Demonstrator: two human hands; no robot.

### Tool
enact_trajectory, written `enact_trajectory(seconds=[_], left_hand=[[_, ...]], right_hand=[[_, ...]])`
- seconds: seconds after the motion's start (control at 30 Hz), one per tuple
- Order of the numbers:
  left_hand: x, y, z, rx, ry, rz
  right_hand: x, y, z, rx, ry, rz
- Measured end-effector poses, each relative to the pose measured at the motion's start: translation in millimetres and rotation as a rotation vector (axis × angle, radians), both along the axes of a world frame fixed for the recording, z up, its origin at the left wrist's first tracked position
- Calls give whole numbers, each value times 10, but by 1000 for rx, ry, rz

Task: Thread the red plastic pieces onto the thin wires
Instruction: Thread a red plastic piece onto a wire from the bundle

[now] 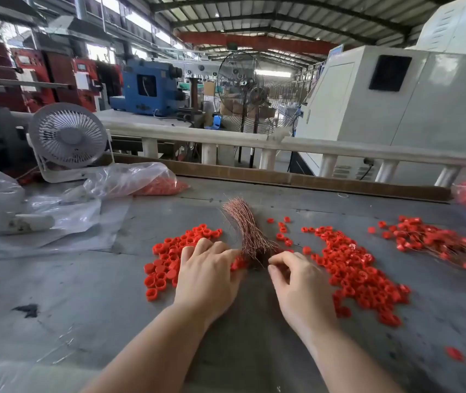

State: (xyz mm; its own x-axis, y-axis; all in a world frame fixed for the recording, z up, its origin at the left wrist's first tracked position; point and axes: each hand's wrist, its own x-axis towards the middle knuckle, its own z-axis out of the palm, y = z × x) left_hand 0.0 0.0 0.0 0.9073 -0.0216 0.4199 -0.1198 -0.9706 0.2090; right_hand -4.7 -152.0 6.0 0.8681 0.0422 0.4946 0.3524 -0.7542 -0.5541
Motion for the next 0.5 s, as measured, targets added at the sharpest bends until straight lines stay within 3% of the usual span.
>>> enact_trajectory(seconds=[0.5], left_hand=[[-91, -7, 30, -67, -87, -78]], right_hand=[[-64, -1, 45, -57, 9, 26]])
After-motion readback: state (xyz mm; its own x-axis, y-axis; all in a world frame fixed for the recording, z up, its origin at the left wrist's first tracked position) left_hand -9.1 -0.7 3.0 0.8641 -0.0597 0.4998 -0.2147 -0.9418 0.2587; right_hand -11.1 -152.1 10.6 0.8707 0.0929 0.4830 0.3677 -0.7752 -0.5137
